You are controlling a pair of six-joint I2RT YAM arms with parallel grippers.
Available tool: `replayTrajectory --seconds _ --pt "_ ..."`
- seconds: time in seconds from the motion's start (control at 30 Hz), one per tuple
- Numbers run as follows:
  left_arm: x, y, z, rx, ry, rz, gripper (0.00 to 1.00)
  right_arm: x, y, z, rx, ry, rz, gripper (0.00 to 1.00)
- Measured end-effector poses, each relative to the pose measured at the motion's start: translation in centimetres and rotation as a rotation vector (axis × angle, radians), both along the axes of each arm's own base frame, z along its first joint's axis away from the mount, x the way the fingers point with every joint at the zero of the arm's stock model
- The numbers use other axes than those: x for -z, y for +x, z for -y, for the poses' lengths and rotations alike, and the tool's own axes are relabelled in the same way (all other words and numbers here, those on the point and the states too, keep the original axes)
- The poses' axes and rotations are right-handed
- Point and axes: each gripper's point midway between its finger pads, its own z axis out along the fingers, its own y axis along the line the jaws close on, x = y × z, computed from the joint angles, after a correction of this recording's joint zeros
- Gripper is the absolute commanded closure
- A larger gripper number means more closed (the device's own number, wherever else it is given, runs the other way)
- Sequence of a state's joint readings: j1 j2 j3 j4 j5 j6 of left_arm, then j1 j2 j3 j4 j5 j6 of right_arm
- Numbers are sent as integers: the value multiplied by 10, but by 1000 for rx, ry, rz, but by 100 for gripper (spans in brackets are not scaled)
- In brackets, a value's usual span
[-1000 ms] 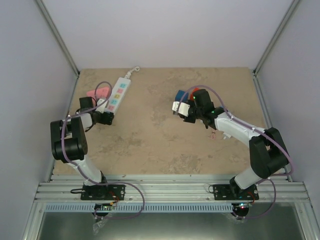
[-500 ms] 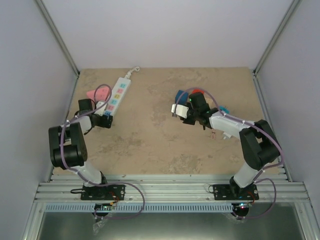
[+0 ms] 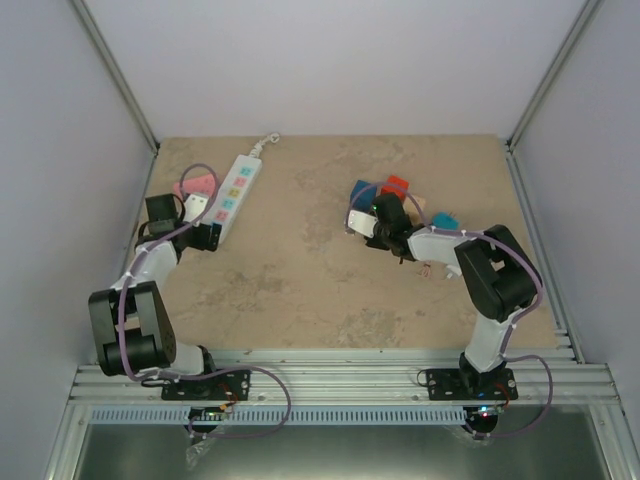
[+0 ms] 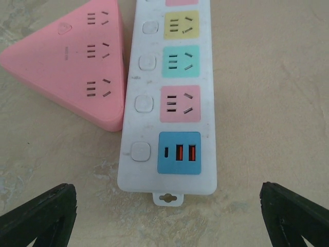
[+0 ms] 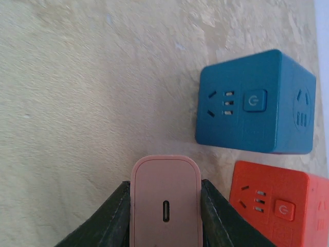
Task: Pull the plug off the socket
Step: Place the socket at the center of the board, then place the plug at the center of the board.
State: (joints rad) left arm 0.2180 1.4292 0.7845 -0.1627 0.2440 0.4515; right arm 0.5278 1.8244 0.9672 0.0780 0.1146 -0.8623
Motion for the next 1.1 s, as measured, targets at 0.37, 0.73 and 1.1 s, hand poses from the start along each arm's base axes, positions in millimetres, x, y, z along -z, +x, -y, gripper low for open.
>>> replayTrajectory --seconds 0.37,0.73,1.1 --pt "-22 -3 2 4 7 48 0 2 9 9 51 -35 44 61" --pt "-21 -3 2 3 7 48 0 6 5 10 46 -41 28 48" --pt "-23 -4 1 0 10 55 0 -8 -6 3 -5 3 9 3"
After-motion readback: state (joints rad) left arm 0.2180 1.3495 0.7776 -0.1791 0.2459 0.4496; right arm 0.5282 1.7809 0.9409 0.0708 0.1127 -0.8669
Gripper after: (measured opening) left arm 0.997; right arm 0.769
